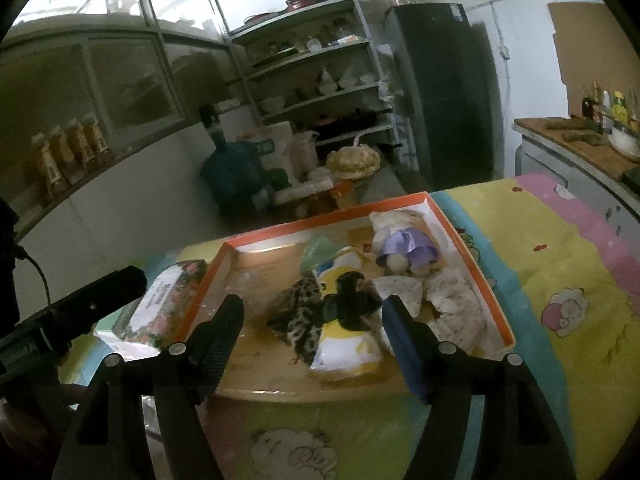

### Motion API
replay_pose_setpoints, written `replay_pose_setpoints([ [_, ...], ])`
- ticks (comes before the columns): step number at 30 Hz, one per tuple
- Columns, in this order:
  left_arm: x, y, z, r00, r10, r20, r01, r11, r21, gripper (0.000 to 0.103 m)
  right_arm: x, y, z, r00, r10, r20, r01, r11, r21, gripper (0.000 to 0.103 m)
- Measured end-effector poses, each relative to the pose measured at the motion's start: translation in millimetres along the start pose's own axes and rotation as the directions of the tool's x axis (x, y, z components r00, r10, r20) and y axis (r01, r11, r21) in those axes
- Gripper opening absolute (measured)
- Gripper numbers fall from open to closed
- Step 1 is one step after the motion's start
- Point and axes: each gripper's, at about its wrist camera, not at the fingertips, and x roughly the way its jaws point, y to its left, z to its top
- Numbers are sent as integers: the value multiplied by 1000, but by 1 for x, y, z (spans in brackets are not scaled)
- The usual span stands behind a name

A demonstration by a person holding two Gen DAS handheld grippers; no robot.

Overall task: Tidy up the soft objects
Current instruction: 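Move both tools back from the tray toward the tissue packs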

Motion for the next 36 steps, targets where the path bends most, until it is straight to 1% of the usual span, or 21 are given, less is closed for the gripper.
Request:
replay_pose_setpoints([
  [5, -27, 9, -4, 998, 46, 54, -46, 999, -2, 84, -13, 15, -4, 1000, 7, 12, -7, 1000, -19, 73],
  [11, -58, 25, -11, 987, 108, 121, -108, 994, -6, 84, -22, 36, -12, 1000, 16, 11, -15, 999, -46, 74],
  [16, -76, 40, -19, 981, 127, 144, -124, 992, -31, 84, -27, 52, -22, 999, 32, 0, -32, 996, -79, 74],
  [21, -91, 57, -29, 979, 140, 150, -133, 989, -59, 84, -29, 76, -40, 996, 78, -37, -82, 986, -145, 74],
  [25, -102, 67, -38, 977, 143, 155, -134, 988, -71, 84, -24, 91, -57, 985, 137, -101, -154, 969, -194, 74],
  [28, -109, 74, -46, 977, 145, 156, -134, 988, -78, 84, -23, 101, -69, 977, 162, -138, -190, 956, -223, 74],
  [30, -111, 78, -51, 977, 149, 153, -137, 987, -81, 84, -23, 109, -80, 966, 197, -169, -235, 940, -247, 74],
  [34, -115, 85, -60, 978, 149, 147, -136, 986, -98, 84, -23, 126, -99, 938, 259, -229, -324, 889, -323, 74],
  [36, -117, 90, -64, 978, 153, 143, -138, 985, -108, 84, -21, 131, -107, 930, 266, -254, -345, 871, -350, 74],
])
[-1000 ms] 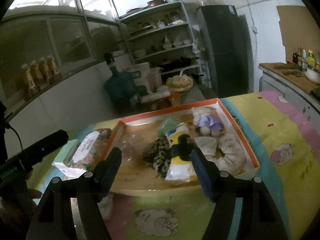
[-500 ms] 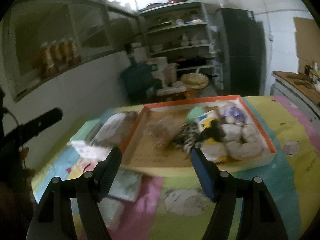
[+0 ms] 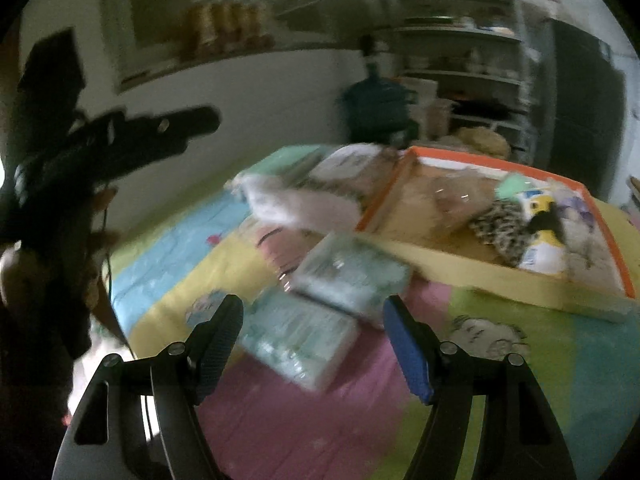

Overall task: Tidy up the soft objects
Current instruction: 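Move both tools back from the tray toward the tissue packs, then grasp a white tissue pack with the right tool while the left tool reaches toward another pack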

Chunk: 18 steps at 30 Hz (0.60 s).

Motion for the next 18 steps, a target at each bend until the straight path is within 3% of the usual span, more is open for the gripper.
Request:
replay_pose_setpoints([
  [9, -6, 14, -6, 1000, 10, -2, -10, 1000, -27, 84, 15, 10, -21, 994, 56, -97, -56, 998, -5, 74],
  [18, -6, 15, -12, 1000, -3, -18, 2, 999, -38, 84, 6, 55, -33, 964, 226, -141, -236, 970, -55, 74],
])
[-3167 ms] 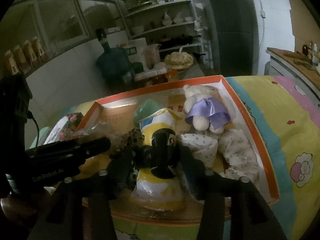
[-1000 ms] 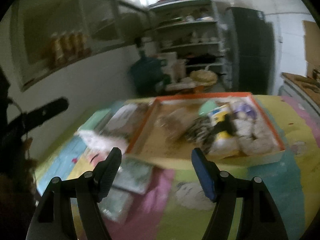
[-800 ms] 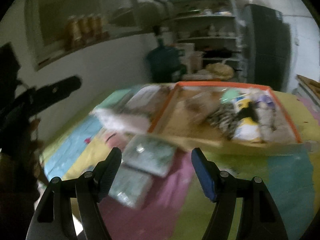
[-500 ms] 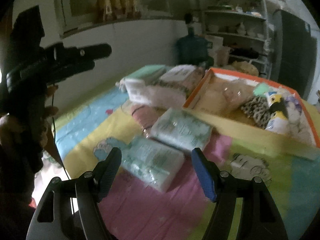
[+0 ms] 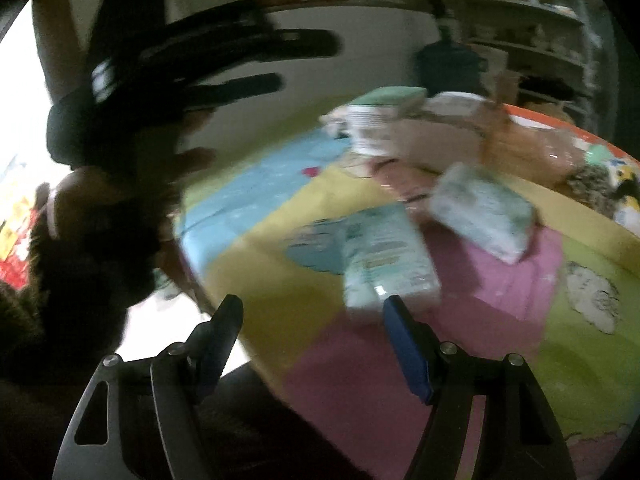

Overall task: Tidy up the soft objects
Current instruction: 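Grasp a white tissue pack with the right tool while the left tool reaches toward another pack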

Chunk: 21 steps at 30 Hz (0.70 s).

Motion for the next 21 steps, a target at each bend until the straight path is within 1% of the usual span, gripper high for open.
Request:
replay_pose_setpoints([
  [1, 0, 0, 0, 1000, 1, 1, -1, 1000, -1, 84, -1, 3, 1, 1000, 0, 4, 0, 1000, -10, 74],
  [4, 0, 0, 0, 1000, 1, 4, -1, 1000, -5, 84, -12, 4, 7, 997, -59, 49, 60, 998, -12, 74],
  [6, -1, 2, -1, 1000, 1, 7, -1, 1000, -10, 84, -17, -1, 13, 988, -132, 85, 133, 991, -4, 74],
  [8, 0, 2, -1, 1000, -2, 4, 2, 1000, -13, 84, -11, -7, 17, 985, -160, 71, 161, 987, -8, 74],
  [13, -1, 4, -3, 1000, -1, -2, 1, 1000, 5, 84, 19, -15, 24, 986, -166, 9, 167, 985, -45, 74],
  [16, 0, 6, -4, 1000, -6, -8, 6, 1000, 7, 84, 31, -15, 25, 983, -184, -8, 183, 980, -71, 74],
  [19, 2, 5, -4, 1000, -23, -15, 23, 1000, 17, 84, 37, -19, 26, 983, -184, -13, 183, 981, -68, 74],
  [20, 3, 4, -4, 999, -30, -19, 30, 999, 22, 84, 38, -20, 26, 984, -179, -16, 178, 982, -60, 71],
  [21, 4, 3, -5, 999, -36, -23, 37, 999, 27, 84, 38, -22, 25, 984, -177, -18, 176, 983, -52, 65],
])
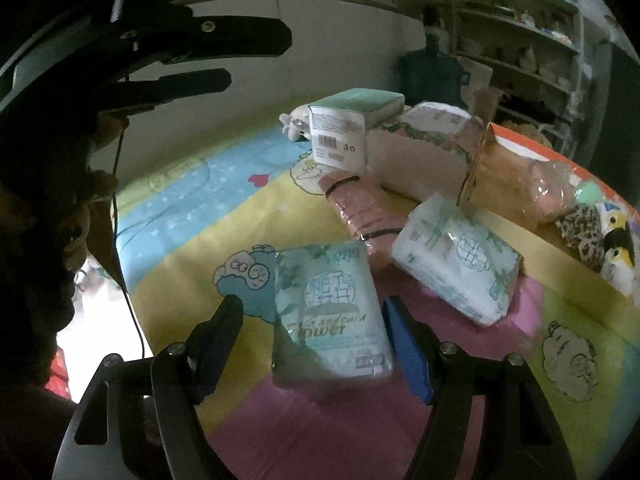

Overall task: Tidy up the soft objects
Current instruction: 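Grasp a white tissue pack with the right tool while the left tool reaches toward another pack, then grasp a second white tissue pack with the left tool while the right tool holds its pack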

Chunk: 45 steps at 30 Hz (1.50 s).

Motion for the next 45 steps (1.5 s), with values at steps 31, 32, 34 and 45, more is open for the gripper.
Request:
replay_pose_setpoints([
  [31, 92, -87, -27, 808, -380, -451, 588, 558, 585, 84, -112, -87, -56, 960, -242, 139, 185, 925, 331, 45],
  [32, 96, -88, -27, 805, -377, -457, 592, 557, 582, 84, -113, -89, -57, 960, -246, 136, 189, 923, 335, 45],
  [34, 102, -88, -27, 792, -378, -480, 609, 551, 570, 84, -114, -93, -59, 959, -251, 134, 193, 919, 343, 45],
  [45, 129, -85, -32, 771, -327, -547, 630, 523, 574, 84, -106, -103, -57, 962, -241, 131, 181, 916, 357, 45],
])
